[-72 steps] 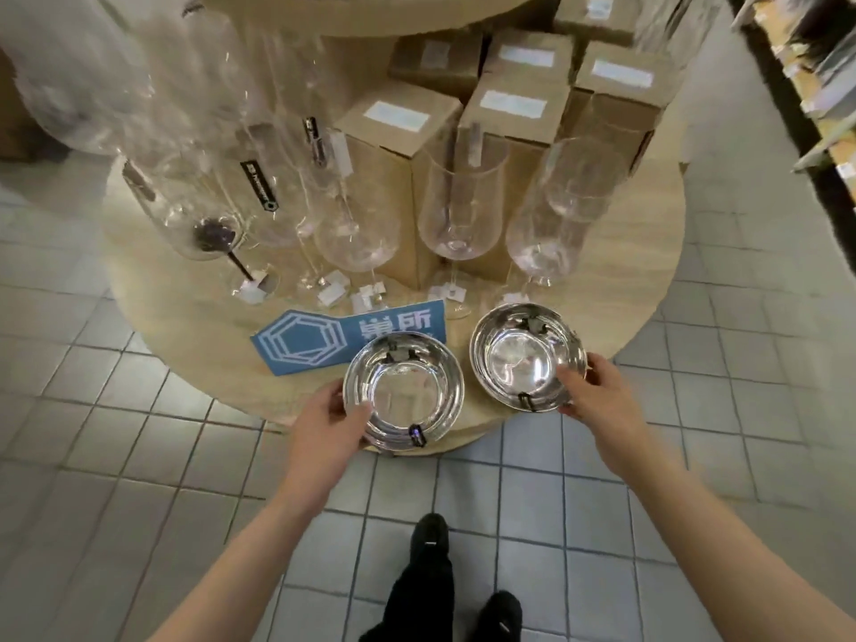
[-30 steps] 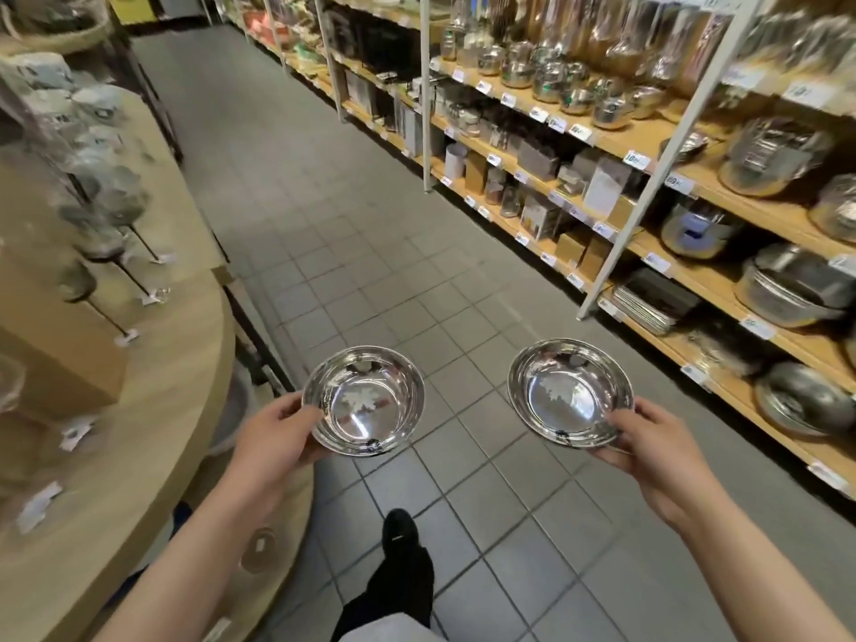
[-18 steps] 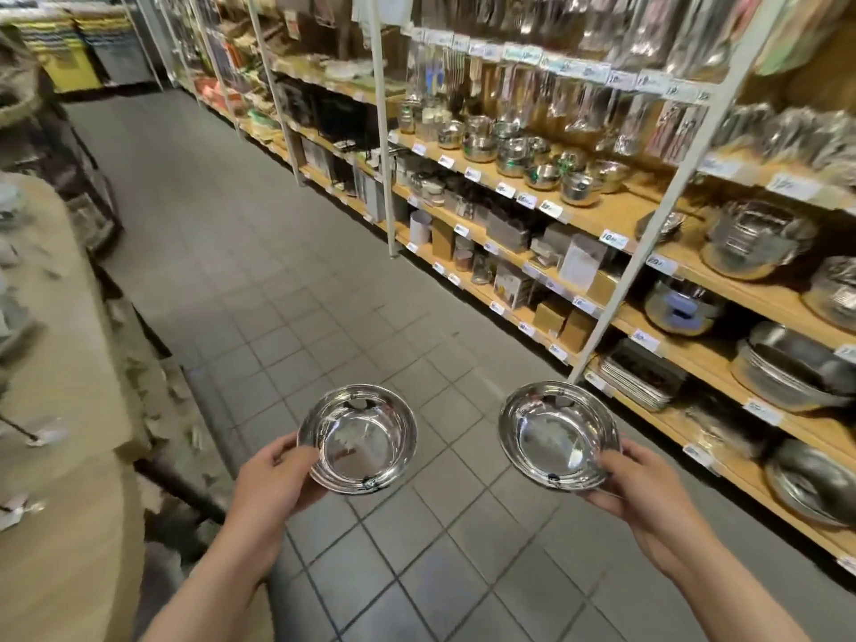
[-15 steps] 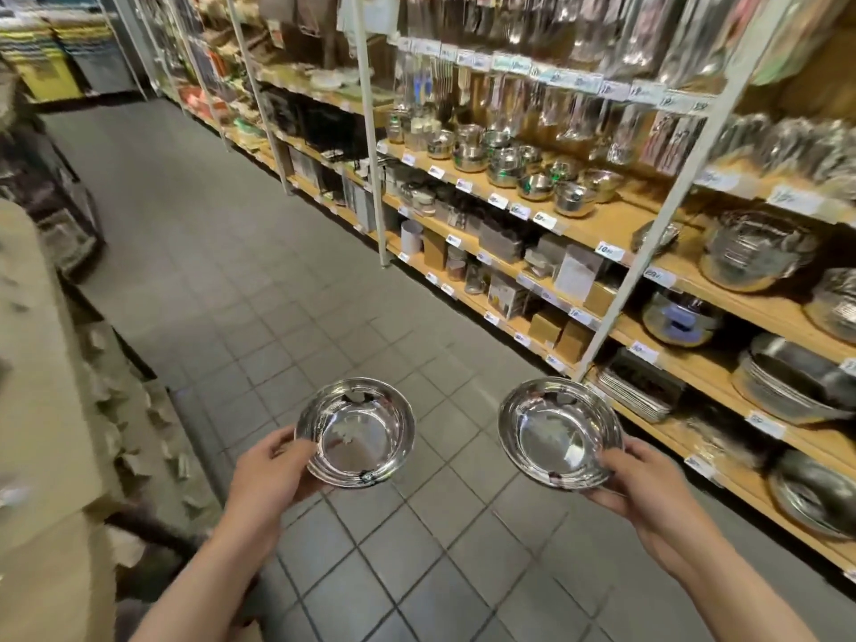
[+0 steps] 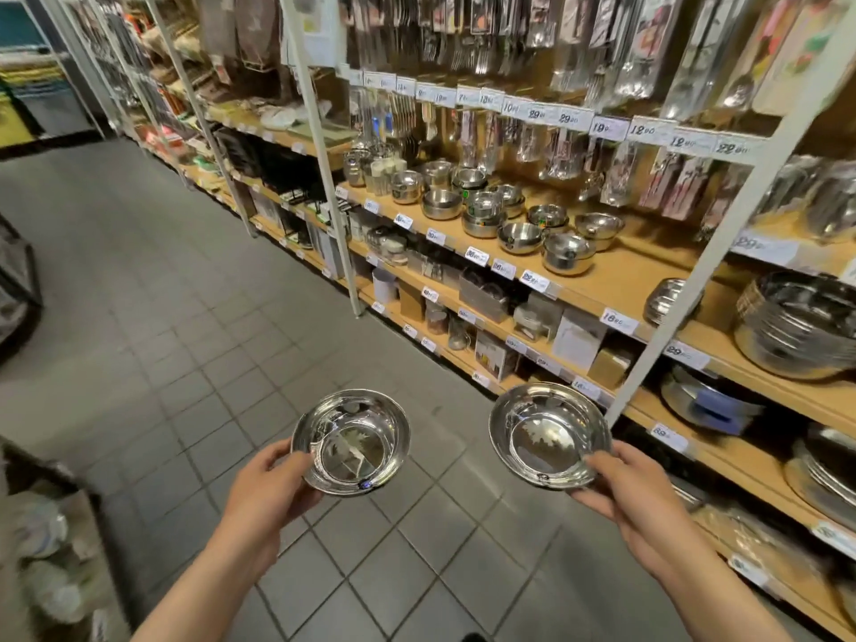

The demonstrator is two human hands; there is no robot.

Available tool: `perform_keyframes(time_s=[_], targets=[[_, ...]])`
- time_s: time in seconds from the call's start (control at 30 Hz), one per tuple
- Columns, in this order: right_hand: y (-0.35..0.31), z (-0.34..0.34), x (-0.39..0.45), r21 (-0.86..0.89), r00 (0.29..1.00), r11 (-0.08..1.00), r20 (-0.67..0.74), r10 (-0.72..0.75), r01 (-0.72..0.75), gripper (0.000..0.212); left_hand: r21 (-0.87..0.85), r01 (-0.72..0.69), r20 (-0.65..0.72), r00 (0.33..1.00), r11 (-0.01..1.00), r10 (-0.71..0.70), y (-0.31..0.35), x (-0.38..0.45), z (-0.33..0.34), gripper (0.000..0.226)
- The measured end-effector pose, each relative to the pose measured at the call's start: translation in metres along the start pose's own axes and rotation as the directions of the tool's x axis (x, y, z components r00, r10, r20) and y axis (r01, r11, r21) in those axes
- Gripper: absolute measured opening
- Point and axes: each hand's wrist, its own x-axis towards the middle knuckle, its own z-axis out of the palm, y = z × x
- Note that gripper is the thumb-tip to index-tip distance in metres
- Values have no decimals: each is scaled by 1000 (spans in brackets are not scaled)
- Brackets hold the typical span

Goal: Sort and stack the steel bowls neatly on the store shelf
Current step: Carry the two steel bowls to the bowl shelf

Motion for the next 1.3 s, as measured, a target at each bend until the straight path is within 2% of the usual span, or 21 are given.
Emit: perform_keyframes(time_s=[0.17, 0.33, 0.6, 0.8, 1.07, 1.3], targets=[[-61, 44, 95, -17, 1000, 1000, 25, 9, -9, 16, 14, -34, 23, 999, 999, 34, 46, 79, 34, 21], [-90, 87, 163, -15, 999, 1000, 36, 19, -19, 14, 9, 3, 36, 999, 1000, -4, 65, 157, 65, 19], [-120, 160, 261, 6, 993, 1000, -116, 7, -6, 14, 2, 17, 137, 990, 1000, -17, 127, 321, 114, 17], [-151, 209, 303, 56, 980, 998, -200, 20, -9, 13, 79, 1, 234, 972, 997, -20, 191, 427, 142, 17], [-164, 219, 339, 157, 935, 988, -351, 52, 3, 19, 190, 0, 412, 908, 982, -80, 215, 489, 210, 19], [-162, 179, 372, 274, 870, 961, -482, 102, 39, 10, 261, -1, 521, 842, 965, -140, 228, 519, 284, 22]])
